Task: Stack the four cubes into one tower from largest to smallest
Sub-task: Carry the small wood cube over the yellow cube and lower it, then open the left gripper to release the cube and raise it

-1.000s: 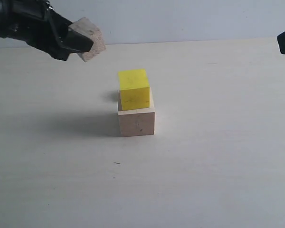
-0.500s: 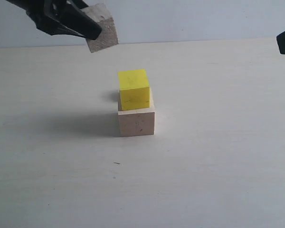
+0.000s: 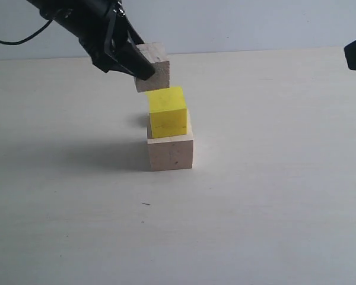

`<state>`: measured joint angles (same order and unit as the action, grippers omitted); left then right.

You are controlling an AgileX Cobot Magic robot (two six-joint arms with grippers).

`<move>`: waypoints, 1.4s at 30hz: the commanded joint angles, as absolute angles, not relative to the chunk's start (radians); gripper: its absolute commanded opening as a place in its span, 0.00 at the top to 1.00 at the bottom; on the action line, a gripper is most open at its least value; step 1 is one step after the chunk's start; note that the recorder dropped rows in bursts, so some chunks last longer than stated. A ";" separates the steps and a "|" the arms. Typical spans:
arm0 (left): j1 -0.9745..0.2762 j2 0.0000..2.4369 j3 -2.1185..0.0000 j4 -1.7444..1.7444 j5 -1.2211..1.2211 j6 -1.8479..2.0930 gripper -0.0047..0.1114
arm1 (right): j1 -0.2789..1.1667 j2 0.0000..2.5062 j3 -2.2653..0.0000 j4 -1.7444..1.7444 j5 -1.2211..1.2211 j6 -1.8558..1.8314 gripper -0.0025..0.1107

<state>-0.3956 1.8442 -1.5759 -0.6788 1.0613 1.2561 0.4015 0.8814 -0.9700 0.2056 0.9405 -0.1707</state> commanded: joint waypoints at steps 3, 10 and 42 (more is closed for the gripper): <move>-0.429 1.891 -1.623 -0.691 1.074 1.249 0.96 | 0.399 0.873 -0.966 0.208 0.941 -0.181 0.98; -0.441 1.927 -1.623 -0.688 1.077 1.255 0.96 | 0.399 0.873 -0.966 0.208 0.941 -0.181 0.98; -0.441 1.978 -1.623 -0.683 1.055 1.281 0.96 | 0.399 0.873 -0.966 0.214 0.963 -0.181 0.98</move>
<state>-0.4361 1.9718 -1.6213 -0.6964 1.0461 1.2773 0.4015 0.8814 -0.9700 0.2113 0.9665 -0.1727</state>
